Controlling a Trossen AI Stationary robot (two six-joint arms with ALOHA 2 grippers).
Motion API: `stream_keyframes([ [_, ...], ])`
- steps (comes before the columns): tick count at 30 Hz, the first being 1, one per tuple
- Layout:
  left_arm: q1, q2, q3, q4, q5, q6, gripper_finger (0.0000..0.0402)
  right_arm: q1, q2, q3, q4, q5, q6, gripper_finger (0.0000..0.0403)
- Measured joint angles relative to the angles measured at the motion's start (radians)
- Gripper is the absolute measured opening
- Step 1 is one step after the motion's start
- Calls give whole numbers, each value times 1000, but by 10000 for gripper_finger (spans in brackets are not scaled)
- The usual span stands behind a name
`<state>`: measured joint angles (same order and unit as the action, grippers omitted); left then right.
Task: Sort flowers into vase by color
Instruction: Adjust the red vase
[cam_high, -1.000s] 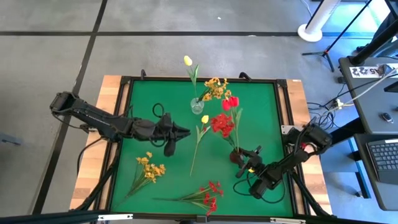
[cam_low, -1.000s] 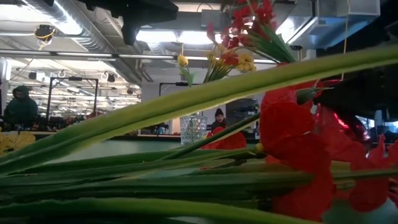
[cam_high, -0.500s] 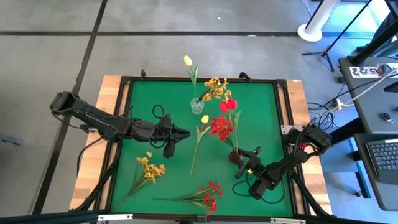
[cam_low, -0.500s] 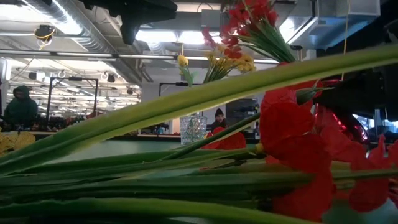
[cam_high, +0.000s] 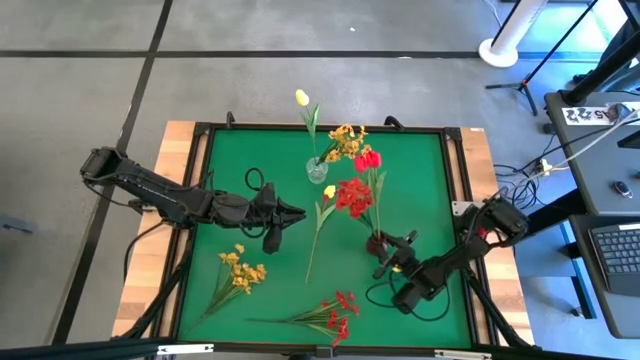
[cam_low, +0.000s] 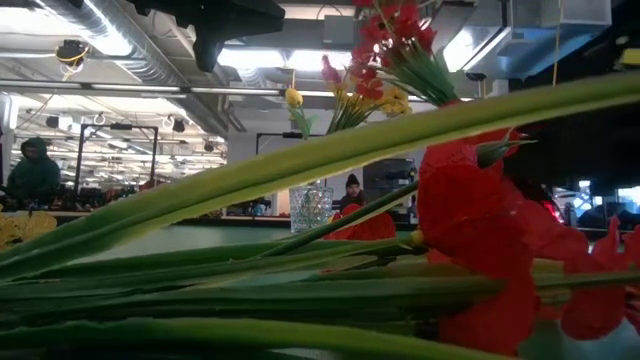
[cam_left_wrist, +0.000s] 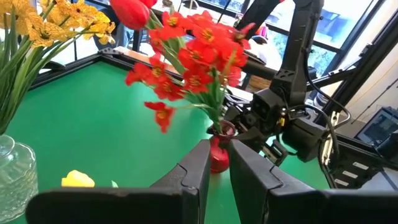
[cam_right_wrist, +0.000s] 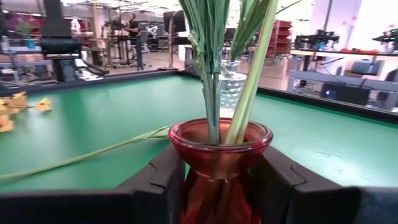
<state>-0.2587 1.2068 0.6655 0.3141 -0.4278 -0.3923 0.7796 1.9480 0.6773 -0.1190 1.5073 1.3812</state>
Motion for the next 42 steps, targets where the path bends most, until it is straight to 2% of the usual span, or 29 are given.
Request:
stream_keyframes([
  [7, 1, 0, 0, 0, -1, 1, 55, -67, 0, -1, -4, -2, -3, 138],
  [16, 1, 0, 0, 0, -1, 4, 55, -55, 1, -3, 21, -10, -33, 140],
  [22, 1, 0, 0, -4, -1, 6, 55, -39, 5, -5, 38, -76, -36, 239],
  [25, 1, 0, 0, -14, -1, 6, 55, -41, 3, -5, 39, -115, -32, 268],
  [35, 1, 0, 0, -22, -1, 5, 55, -34, -15, -3, 33, -179, -31, 283],
  [42, 1, 0, 0, -30, -1, 1, 55, 26, -125, -3, -67, -292, -28, 298],
])
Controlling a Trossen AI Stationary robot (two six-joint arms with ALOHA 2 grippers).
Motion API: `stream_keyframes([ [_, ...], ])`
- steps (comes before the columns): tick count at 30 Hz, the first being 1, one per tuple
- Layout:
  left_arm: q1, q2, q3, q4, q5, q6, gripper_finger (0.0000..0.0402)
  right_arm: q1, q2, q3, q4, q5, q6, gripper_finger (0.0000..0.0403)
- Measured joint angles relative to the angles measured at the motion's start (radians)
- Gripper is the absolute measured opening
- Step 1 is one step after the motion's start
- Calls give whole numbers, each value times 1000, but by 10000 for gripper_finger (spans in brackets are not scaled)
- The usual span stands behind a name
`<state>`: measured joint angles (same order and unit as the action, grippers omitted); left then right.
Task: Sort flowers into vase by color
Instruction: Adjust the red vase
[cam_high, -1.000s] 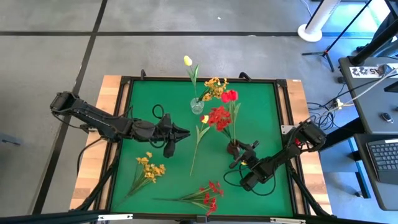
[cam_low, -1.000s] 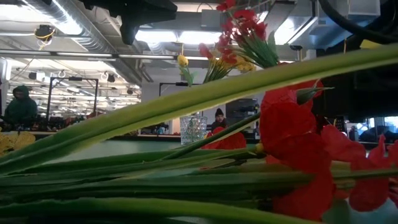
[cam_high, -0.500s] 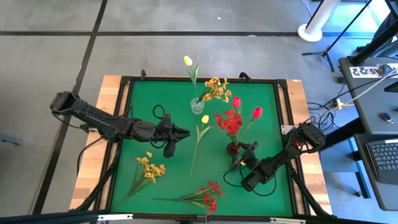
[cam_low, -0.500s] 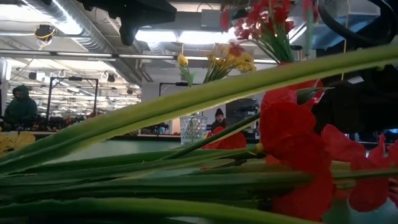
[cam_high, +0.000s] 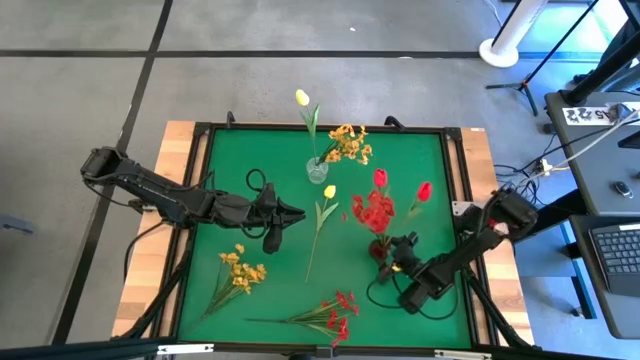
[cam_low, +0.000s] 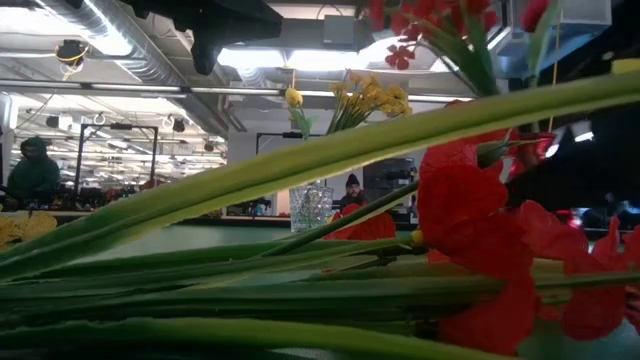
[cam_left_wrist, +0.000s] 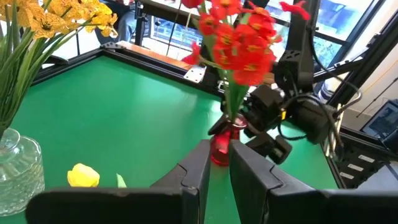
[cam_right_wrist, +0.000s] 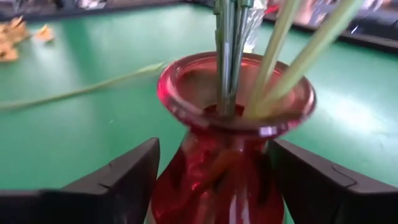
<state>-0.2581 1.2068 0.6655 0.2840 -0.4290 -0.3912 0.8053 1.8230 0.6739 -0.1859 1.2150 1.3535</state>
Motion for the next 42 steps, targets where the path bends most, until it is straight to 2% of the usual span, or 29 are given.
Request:
stream_keyframes([
  [5, 0, 0, 0, 0, 0, -1, 55, -1, -35, 1, -41, -80, 4, 300],
  [23, 0, 0, 0, -8, -1, -18, 55, -7, -38, 3, -58, -121, 38, 301],
  [33, 0, 0, 0, -16, -1, -18, 55, -6, -149, 0, -210, -222, 65, 301],
  [42, 0, 0, 0, -23, 0, -18, 55, -7, -156, 0, -239, -259, 136, 301],
])
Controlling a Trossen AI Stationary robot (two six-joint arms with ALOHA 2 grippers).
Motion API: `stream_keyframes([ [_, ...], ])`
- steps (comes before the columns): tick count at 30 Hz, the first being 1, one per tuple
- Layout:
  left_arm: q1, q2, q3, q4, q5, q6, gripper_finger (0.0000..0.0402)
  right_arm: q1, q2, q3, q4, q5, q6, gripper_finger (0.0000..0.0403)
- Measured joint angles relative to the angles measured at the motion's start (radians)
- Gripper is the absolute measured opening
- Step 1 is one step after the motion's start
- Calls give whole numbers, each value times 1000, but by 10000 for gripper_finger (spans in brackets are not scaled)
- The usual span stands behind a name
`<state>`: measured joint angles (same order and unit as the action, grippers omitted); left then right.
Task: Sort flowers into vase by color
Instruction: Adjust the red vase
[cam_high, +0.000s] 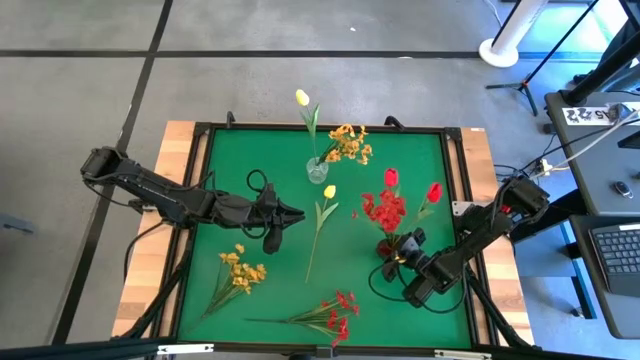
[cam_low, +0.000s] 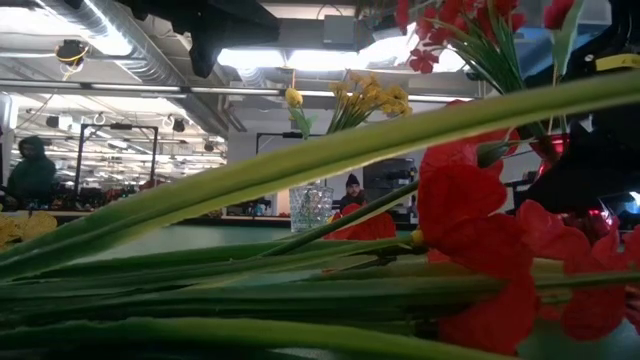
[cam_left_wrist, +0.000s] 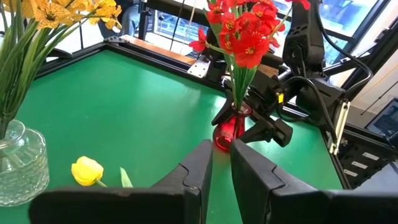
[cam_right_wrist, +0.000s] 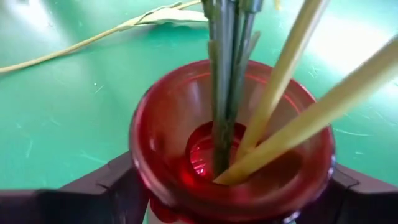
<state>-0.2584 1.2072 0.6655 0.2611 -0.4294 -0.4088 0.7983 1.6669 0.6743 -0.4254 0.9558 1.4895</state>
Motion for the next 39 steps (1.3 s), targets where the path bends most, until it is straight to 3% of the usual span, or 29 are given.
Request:
stream_keyframes([
  [5, 0, 0, 0, 0, 0, 0, 55, 0, 0, 1, 2, -26, 31, 314],
  [14, 0, 0, 0, -9, 0, 0, 55, -37, 1, 0, -6, -157, 59, 396],
  [28, 0, 0, 0, -35, 0, 11, 55, -53, 1, 0, -14, -180, 52, 381],
  [39, 0, 0, 0, -45, 1, 10, 55, -52, 1, 1, 13, -161, 51, 305],
])
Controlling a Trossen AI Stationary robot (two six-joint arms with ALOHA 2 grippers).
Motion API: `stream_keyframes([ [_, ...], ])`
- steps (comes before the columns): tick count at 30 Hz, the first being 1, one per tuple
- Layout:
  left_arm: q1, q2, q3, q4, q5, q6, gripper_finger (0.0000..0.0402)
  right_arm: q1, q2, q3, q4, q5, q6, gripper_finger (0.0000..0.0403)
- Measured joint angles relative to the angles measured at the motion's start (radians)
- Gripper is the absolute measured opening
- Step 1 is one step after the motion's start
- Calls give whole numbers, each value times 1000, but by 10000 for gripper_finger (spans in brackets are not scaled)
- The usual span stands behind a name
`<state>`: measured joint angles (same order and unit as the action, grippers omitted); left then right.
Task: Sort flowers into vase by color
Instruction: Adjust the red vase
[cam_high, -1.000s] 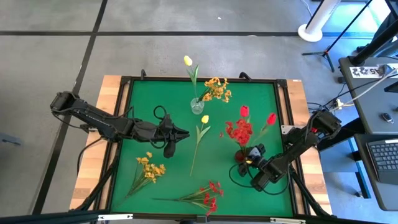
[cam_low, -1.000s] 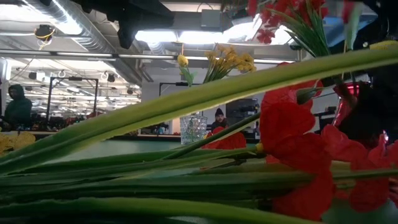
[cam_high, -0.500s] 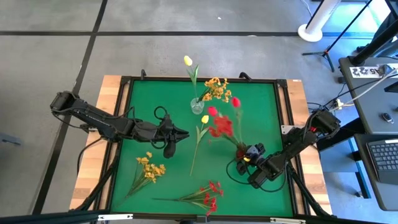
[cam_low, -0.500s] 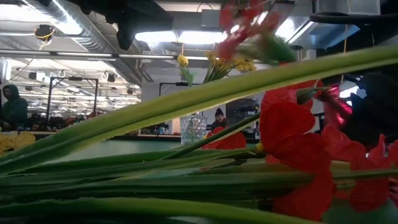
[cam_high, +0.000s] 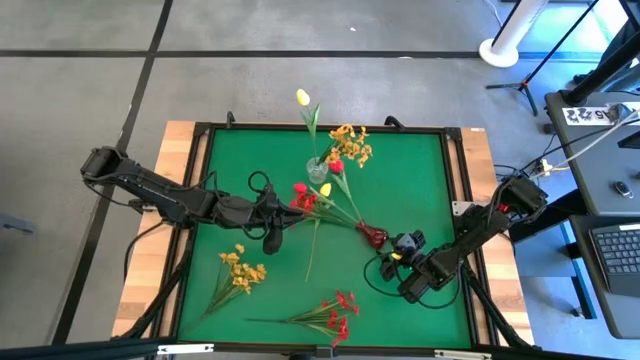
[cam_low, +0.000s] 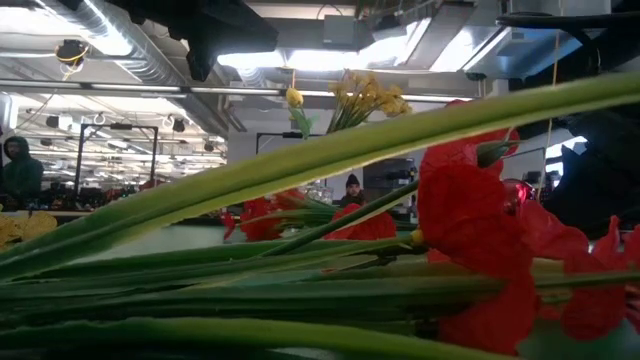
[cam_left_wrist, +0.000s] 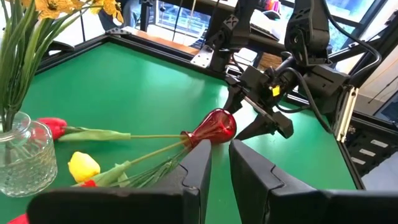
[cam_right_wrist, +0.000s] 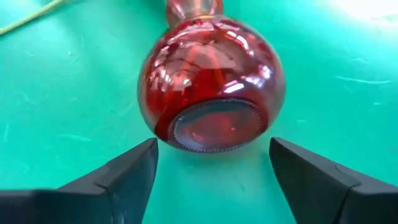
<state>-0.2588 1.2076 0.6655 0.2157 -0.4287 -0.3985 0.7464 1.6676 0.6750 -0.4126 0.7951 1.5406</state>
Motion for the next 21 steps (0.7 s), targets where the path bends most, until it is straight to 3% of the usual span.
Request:
stream_keyframes([
  [12, 0, 0, 0, -27, 0, -1, 55, 1, -30, 7, -39, -145, -12, 331],
  [15, 0, 0, 0, -34, 0, -1, 55, 2, -70, 37, -102, -203, -25, 335],
  [21, 0, 0, 0, -52, 0, -1, 55, 1, -158, 171, -344, -184, -58, 335],
])
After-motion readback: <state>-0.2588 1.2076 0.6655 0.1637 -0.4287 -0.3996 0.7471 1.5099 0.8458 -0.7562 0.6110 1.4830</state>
